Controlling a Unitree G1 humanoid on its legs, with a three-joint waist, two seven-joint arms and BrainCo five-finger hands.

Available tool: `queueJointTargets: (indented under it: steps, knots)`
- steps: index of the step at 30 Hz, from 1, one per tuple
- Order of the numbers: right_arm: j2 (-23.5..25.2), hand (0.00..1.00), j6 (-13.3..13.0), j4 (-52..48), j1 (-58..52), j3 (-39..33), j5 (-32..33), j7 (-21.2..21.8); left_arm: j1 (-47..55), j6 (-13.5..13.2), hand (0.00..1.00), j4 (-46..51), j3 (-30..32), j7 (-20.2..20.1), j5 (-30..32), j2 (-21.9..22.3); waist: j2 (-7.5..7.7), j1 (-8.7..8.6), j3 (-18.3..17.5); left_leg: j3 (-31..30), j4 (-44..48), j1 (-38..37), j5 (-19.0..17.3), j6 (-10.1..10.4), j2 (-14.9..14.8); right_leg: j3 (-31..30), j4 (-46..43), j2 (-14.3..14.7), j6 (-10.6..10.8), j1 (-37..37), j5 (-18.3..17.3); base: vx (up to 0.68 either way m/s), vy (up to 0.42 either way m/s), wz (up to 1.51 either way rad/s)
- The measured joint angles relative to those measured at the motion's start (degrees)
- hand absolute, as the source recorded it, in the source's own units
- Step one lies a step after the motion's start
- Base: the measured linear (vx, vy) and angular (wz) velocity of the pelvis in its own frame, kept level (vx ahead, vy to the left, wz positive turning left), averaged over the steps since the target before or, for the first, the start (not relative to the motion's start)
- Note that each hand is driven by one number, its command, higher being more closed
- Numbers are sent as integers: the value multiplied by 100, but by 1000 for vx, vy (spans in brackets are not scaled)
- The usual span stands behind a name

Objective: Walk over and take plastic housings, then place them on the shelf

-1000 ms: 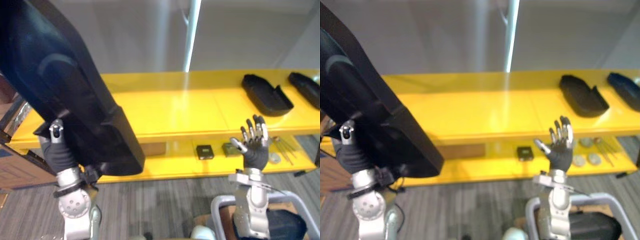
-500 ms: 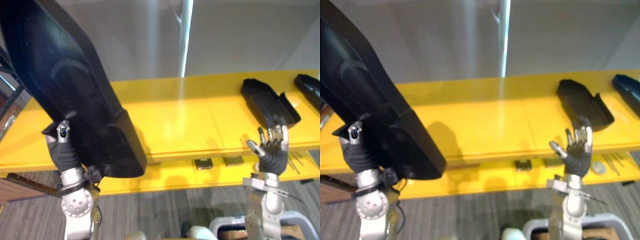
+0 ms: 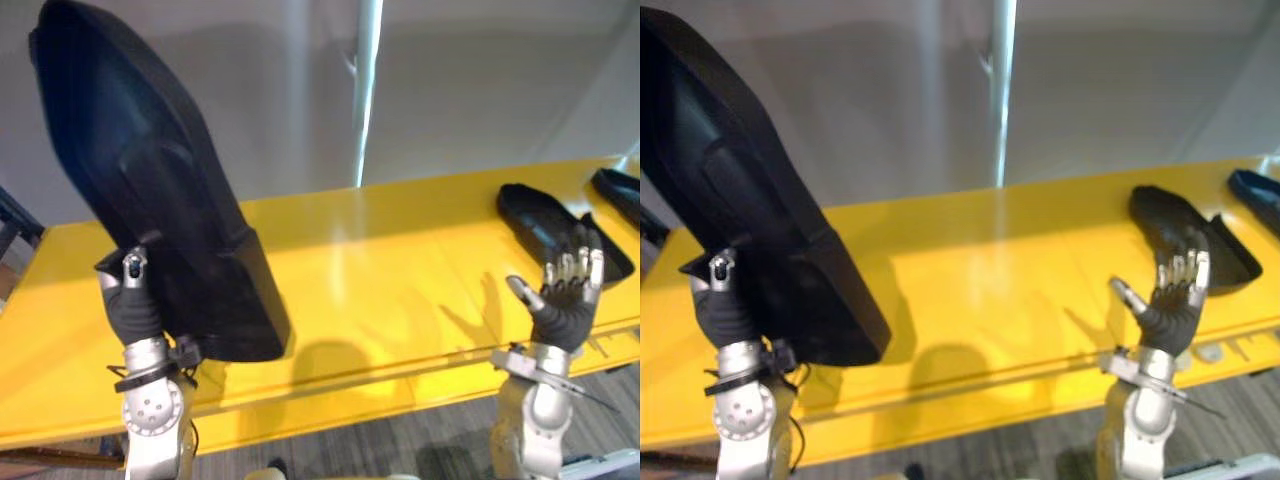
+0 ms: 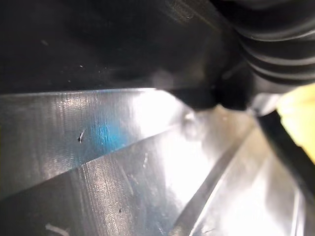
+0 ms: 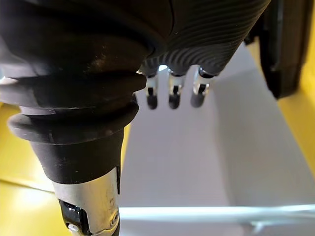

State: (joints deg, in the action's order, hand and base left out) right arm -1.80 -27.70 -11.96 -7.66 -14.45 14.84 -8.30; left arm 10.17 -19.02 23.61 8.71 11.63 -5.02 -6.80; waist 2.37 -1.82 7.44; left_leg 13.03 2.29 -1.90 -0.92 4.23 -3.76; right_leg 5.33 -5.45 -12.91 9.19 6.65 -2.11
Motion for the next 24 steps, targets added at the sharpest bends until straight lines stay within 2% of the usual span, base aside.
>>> queueJointTargets:
  steps: [5,6,7,11,12,14,15,17,18,20,23,24]
  knots:
    - [-11,0,152,-112,-30,-4,-116,-213,-80,616,100,-8,-295,-602,-142,-4,-74,-89,-27,194,-223,-57,62,5,36,102,143,11,-6,-88,8,-5,-7,-17]
    - [-16,0,198,-112,-113,-4,-124,-224,-182,779,100,-21,-453,-767,-143,-7,-120,-153,-54,208,-311,-106,109,16,31,98,165,28,-8,-81,9,-7,-17,-14]
    - [-16,0,214,-112,-126,-4,-129,-227,-200,809,100,-21,-485,-795,-144,-9,-132,-176,-62,208,-335,-116,119,16,30,98,165,32,-9,-81,10,0,0,0]
    - [-62,0,418,-129,-232,-20,-216,-284,-809,1430,100,-286,-844,-981,-310,-262,-286,-260,-149,389,-636,-308,244,37,6,28,165,91,-44,-149,57,-21,-2,-22]
    - [-62,0,430,-138,-256,-17,-216,-284,-900,1511,100,-347,-883,-972,-379,-295,-295,-286,-154,410,-670,-315,263,35,2,12,165,100,-43,-165,68,-44,0,-19]
    - [-63,0,548,-280,-308,-20,-215,-285,-1214,1926,100,-541,-999,-925,-425,-358,-297,-378,-154,540,-683,-311,270,39,-18,-105,188,126,-67,-255,124,-63,10,-27]
    - [-63,0,551,-364,-344,-23,-215,-284,-1292,2034,100,-612,-1039,-919,-435,-371,-298,-393,-153,563,-685,-308,271,41,-19,-109,207,127,-72,-263,140,-64,6,-26]
    - [-63,0,552,-582,-403,-20,-213,-279,-1512,2469,100,-950,-1233,-745,-587,-395,-298,-535,-154,651,-717,-341,272,42,-16,-168,248,128,-67,-267,154,-68,0,-20]
    - [-64,0,552,-596,-406,-21,-213,-280,-1579,2575,100,-1063,-1276,-697,-581,-395,-298,-552,-153,676,-721,-355,271,43,-15,-210,255,132,-67,-269,154,-73,0,-27]
    - [-89,0,557,-596,-479,-9,-211,-267,-1988,3017,100,-1721,-1436,-392,-576,-405,-307,-595,-149,831,-727,-415,269,49,-36,-277,310,156,-68,-281,153,-58,-14,-32]
    - [-137,0,559,-592,-495,-9,-201,-233,-2674,3420,100,-2804,-1414,18,-585,-483,-347,-719,-134,993,-733,-404,316,109,-80,-424,336,213,-88,-403,138,-76,-37,-29]
    - [-166,0,559,-591,-494,-9,-194,-201,-2807,3464,100,-3041,-1413,99,-590,-531,-364,-769,-129,1007,-734,-402,327,125,-91,-436,345,224,-88,-411,138,-58,-42,-27]
